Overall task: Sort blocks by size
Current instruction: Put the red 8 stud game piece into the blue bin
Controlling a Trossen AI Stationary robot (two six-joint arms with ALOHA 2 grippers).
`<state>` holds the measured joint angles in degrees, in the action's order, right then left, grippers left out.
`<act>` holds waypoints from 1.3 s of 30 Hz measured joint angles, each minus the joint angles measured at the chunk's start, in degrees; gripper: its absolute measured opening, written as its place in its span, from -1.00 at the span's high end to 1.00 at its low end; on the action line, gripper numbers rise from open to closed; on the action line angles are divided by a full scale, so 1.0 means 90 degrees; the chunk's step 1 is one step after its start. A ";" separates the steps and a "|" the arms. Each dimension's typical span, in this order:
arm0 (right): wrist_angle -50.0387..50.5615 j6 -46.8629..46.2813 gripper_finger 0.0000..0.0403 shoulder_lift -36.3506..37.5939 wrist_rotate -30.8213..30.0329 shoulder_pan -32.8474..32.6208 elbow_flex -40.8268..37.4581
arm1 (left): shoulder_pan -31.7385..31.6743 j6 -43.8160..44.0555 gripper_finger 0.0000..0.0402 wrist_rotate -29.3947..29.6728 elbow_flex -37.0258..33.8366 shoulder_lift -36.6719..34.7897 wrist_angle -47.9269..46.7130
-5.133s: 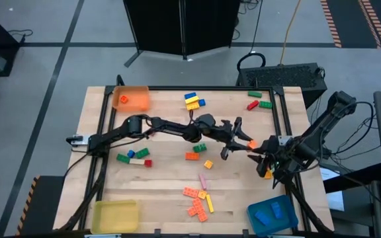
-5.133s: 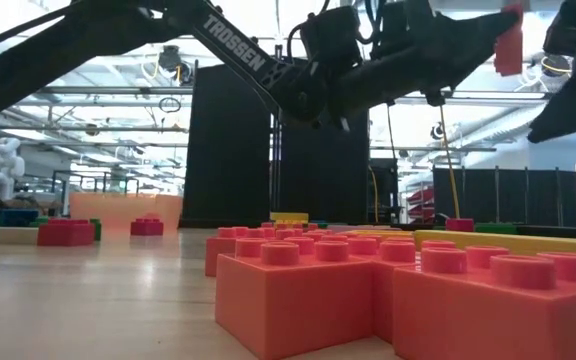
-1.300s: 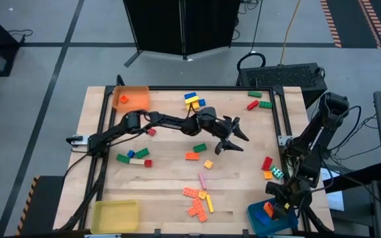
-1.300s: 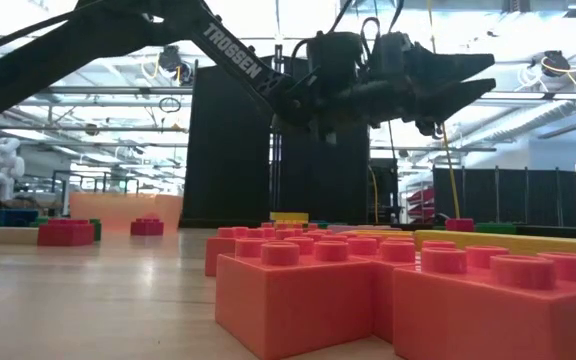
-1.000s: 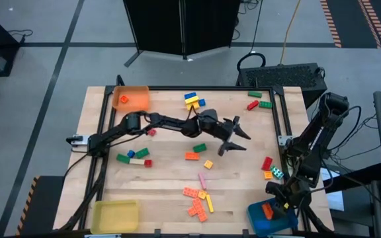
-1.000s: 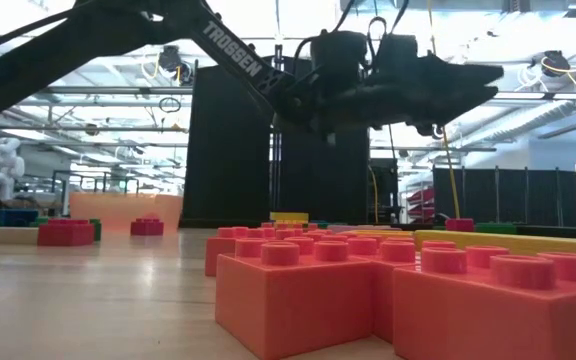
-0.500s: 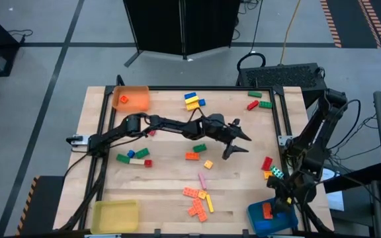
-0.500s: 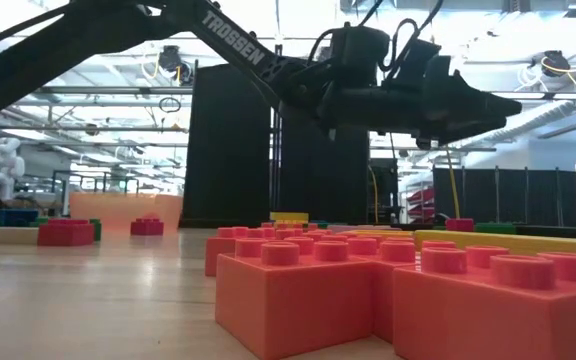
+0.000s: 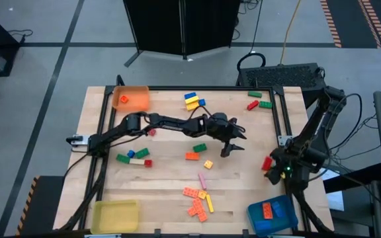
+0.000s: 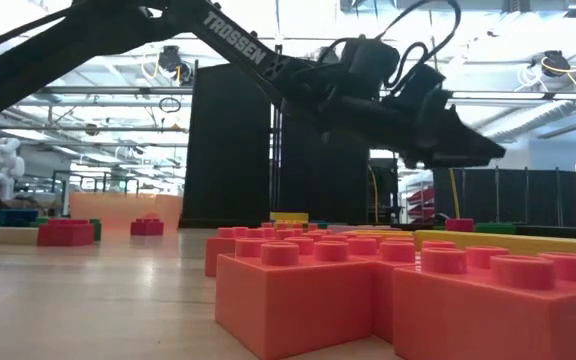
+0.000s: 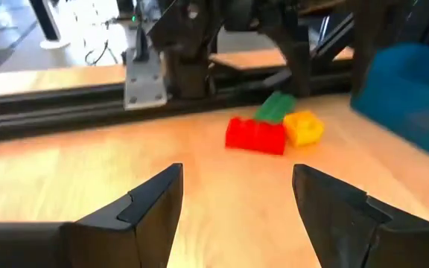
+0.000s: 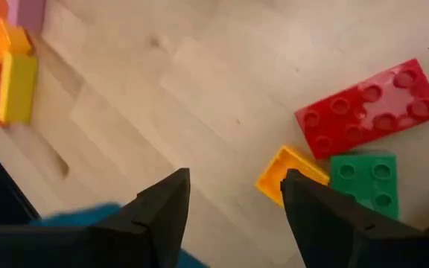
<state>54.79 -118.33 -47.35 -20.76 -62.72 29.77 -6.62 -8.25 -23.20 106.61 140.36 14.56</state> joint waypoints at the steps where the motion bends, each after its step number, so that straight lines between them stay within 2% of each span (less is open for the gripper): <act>1: 0.0002 -0.0080 -0.02 0.0000 -0.0058 0.0039 0.0002 | -0.0002 -0.0031 -0.25 0.0024 0.0000 -0.0048 -0.0205; 5: 0.0011 -0.0211 -0.02 0.0010 -0.0170 0.0258 0.0002 | 0.0083 -0.0492 -0.25 0.0442 -0.0015 -0.0309 -0.1162; 9: 0.0007 -0.0764 -0.02 -0.0007 -0.0548 0.0497 -0.0001 | 0.0258 -0.1285 -0.25 0.1559 -0.0012 -0.0790 -0.2168; 11: -0.0023 -0.1089 -0.02 -0.0012 -0.0818 0.0632 -0.0001 | 0.0338 -0.1599 -0.25 0.1887 -0.0004 -0.0971 -0.2565; 17: -0.0113 -0.0263 -0.02 -0.0053 -0.2392 0.0834 -0.0001 | 0.0460 -0.1798 -0.25 0.1940 -0.0006 -0.1351 -0.3872; 19: -0.0195 -0.0252 -0.02 -0.0102 -0.2510 0.0925 -0.0001 | 0.0454 -0.1788 -0.25 0.1942 -0.0005 -0.1368 -0.4422; 21: -0.0206 -0.0251 -0.02 -0.0148 -0.2116 0.1079 -0.0001 | 0.0440 -0.1675 -0.25 0.1942 -0.0025 -0.1353 -0.4997; 24: -0.0214 -0.0292 -0.01 -0.0347 -0.1248 0.1352 -0.0001 | 0.0435 -0.1528 -0.25 0.1943 -0.0260 -0.1355 -0.5323; 31: -0.0229 -0.0234 0.04 -0.0896 0.0483 0.2146 -0.0001 | 0.0460 -0.1280 -0.25 0.2085 -0.0700 -0.1353 -0.5351; 39: 0.0043 -0.0254 0.05 -0.1313 0.1634 0.2522 -0.0003 | 0.0549 -0.1284 -0.25 0.2285 -0.0741 -0.1529 -0.5522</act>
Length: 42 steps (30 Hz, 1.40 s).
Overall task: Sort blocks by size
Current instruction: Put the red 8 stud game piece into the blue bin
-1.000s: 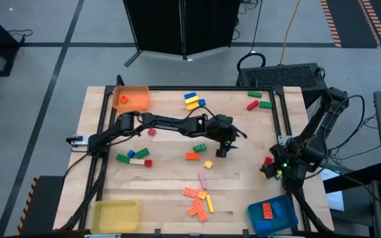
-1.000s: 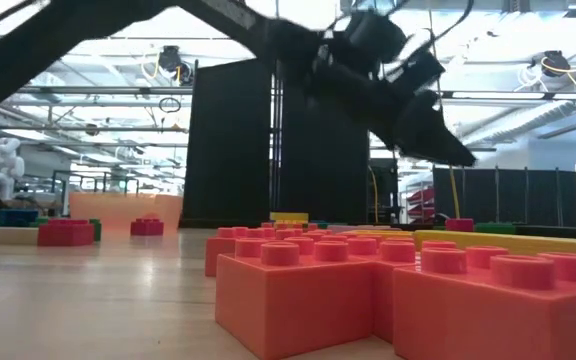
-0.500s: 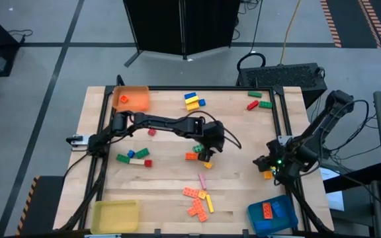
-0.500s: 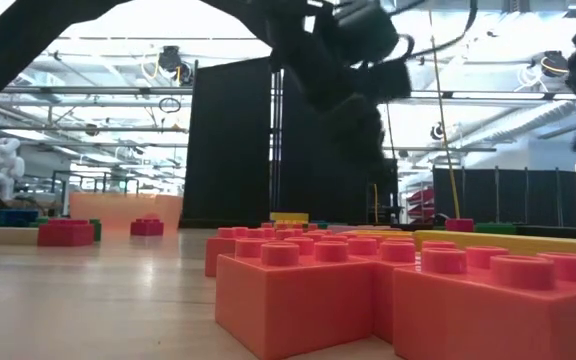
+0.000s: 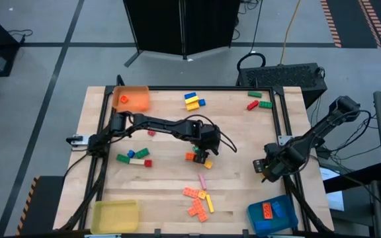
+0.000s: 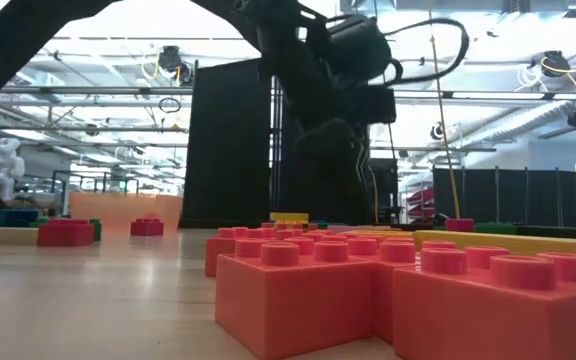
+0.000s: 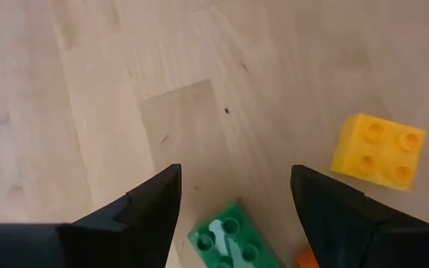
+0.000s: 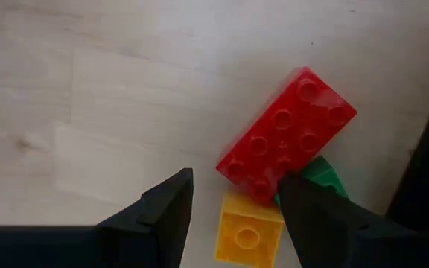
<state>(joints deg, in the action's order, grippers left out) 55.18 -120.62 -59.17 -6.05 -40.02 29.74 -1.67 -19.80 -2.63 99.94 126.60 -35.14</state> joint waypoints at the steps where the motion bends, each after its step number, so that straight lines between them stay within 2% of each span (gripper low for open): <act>1: 0.0005 -0.0013 0.05 -0.0047 0.0024 0.0014 0.0000 | 0.0013 -0.0002 -0.25 0.0001 0.0000 -0.0059 -0.0087; 7: 0.0002 -0.0028 0.05 -0.0389 0.0054 0.0154 0.0013 | 0.0070 -0.0048 -0.25 0.0140 -0.0227 -0.0571 -0.0129; 11: -0.0004 -0.0168 0.05 -0.0805 0.0241 0.0196 0.0002 | 0.0078 0.0025 -0.25 0.0658 -0.0812 -0.1091 -0.0002; 15: -0.0345 -0.0084 0.05 -0.1106 0.0206 0.0250 -0.0005 | 0.0078 0.0207 -0.25 0.0800 -0.1688 -0.1716 0.0776; 19: -0.1025 0.0352 0.05 -0.1279 -0.0041 0.0467 -0.0002 | 0.0078 0.0360 -0.25 0.0868 -0.2419 -0.2206 0.1477; 23: -0.1338 0.0745 0.05 -0.1358 -0.0216 0.0757 -0.0002 | 0.0078 0.0501 -0.25 0.0913 -0.2810 -0.2547 0.1825; 32: -0.1721 0.2262 0.05 -0.1434 -0.0335 0.1483 0.0128 | 0.0093 0.0659 -0.25 0.0991 -0.2946 -0.2651 0.1717; 36: -0.0834 0.3230 0.05 -0.1433 -0.0370 0.1627 0.0678 | 0.0122 0.0662 -0.25 0.0991 -0.2946 -0.2651 0.1626; 42: 0.1379 0.4675 0.05 -0.1431 -0.0502 0.1722 0.1657 | 0.0136 0.0662 -0.25 0.1018 -0.2946 -0.2651 0.1635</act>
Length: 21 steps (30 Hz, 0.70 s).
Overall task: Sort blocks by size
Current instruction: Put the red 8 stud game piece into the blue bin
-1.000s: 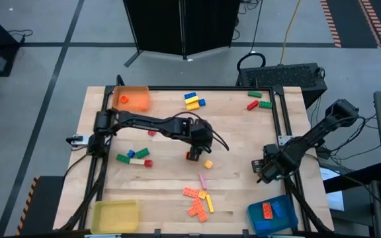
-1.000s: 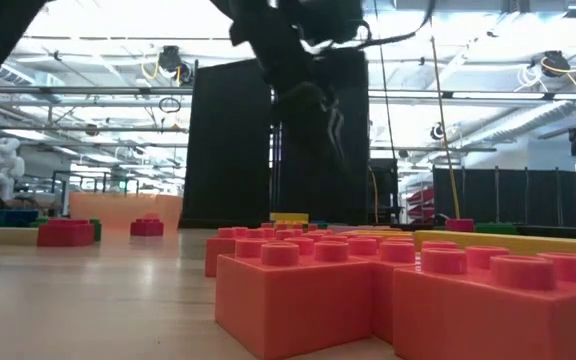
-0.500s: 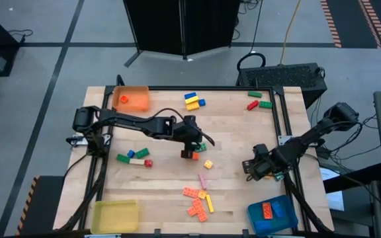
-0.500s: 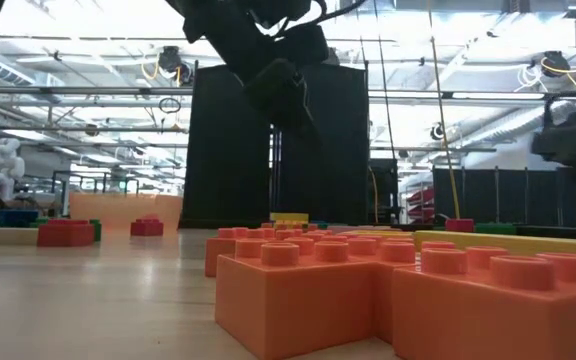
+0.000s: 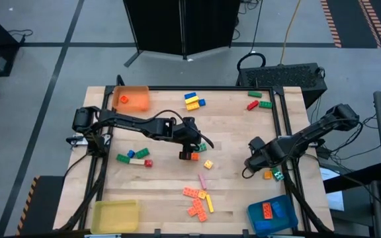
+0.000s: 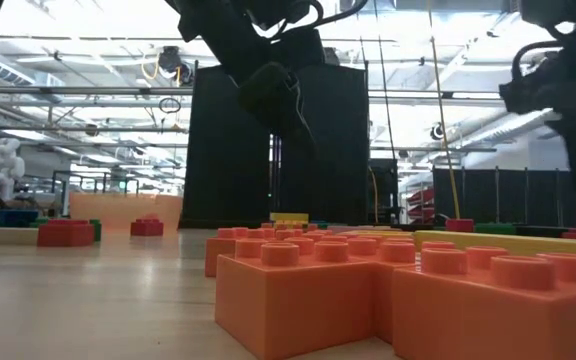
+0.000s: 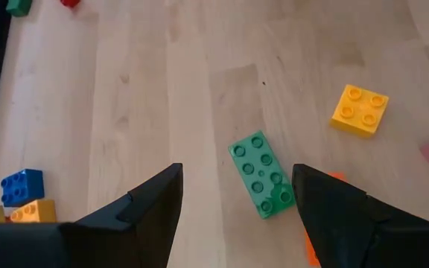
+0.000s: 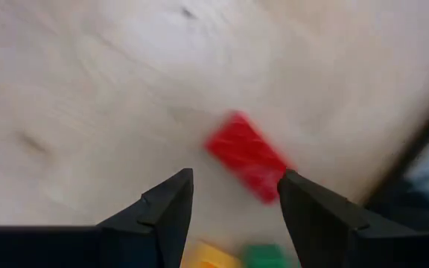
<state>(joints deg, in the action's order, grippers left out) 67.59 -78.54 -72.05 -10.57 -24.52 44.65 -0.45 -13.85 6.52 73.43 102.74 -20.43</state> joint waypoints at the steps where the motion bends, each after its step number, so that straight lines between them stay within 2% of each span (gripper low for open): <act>1: 0.0164 0.0346 0.05 0.0005 0.0000 0.0016 0.0041 | 0.0000 0.0002 -0.25 0.0000 0.0000 0.0000 -0.0002; 4: 0.0172 0.1517 0.05 -0.0002 0.0027 0.0028 0.0021 | 0.0023 0.0002 -0.25 0.0000 0.0000 0.0000 -0.0002; 12: -0.0731 0.4162 0.05 -0.0012 0.0514 0.0023 -0.0171 | 0.0066 0.0117 -0.25 0.0000 -0.0192 0.0000 0.0044; 21: -0.0966 0.4491 0.03 -0.0012 0.0426 0.0196 -0.0761 | 0.0108 0.0330 -0.25 0.0002 -0.0328 0.0000 0.0070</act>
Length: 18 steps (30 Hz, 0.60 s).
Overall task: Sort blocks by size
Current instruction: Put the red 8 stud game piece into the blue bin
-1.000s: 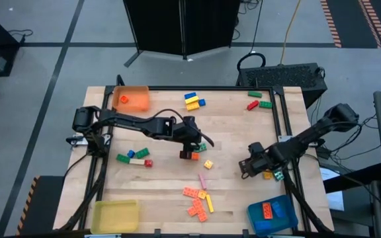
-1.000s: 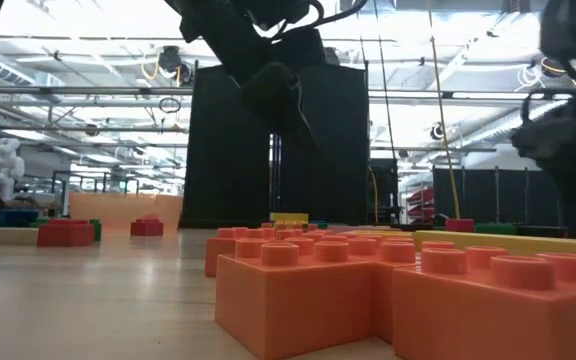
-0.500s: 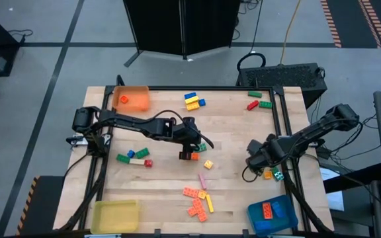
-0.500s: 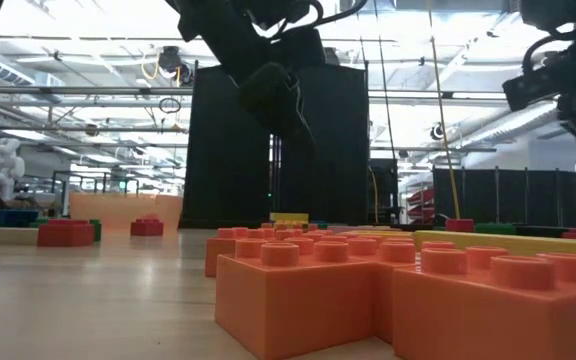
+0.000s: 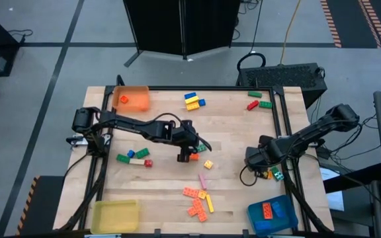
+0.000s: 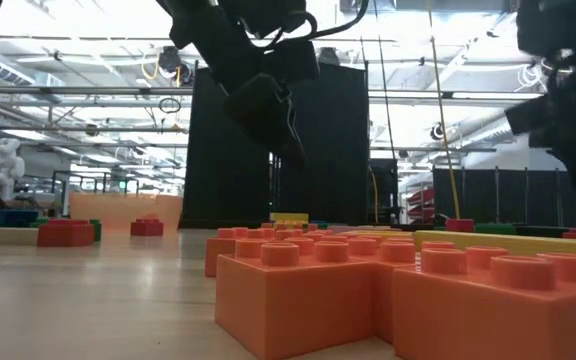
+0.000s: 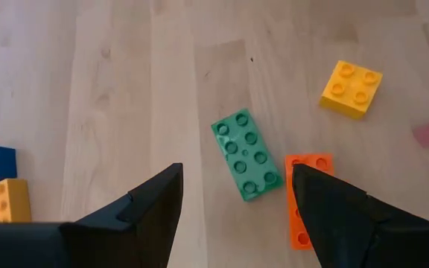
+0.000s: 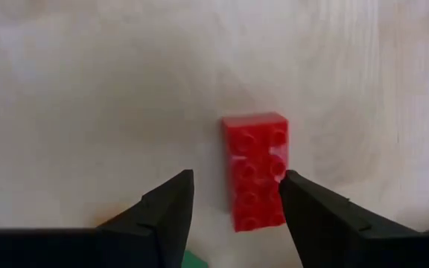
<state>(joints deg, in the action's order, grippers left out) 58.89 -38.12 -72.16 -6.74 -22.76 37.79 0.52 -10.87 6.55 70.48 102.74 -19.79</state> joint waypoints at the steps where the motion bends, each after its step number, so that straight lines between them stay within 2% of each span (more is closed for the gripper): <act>1: -0.0005 -0.0035 0.01 0.0000 -0.0101 0.0012 -0.0080 | 0.0007 0.0004 -0.25 0.0000 0.0000 0.0000 0.0000; 11: -0.0390 0.0266 -0.28 0.0000 -0.0248 0.0038 -0.0557 | 0.0122 0.0015 -0.25 0.0124 0.0000 0.0000 0.0079; 14: -0.0414 0.0202 -0.29 0.0000 -0.0248 0.0038 -0.0683 | 0.0128 0.0015 -0.25 0.0249 0.0000 0.0000 0.0144; 18: -0.0721 -0.0003 -0.19 0.0000 -0.0241 0.0038 -0.0813 | 0.0123 0.0112 -0.25 0.0315 0.0000 0.0000 0.0241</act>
<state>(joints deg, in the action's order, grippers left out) 52.40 -38.14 -72.16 -8.91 -22.41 30.48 1.63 -9.87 9.38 70.48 102.74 -17.62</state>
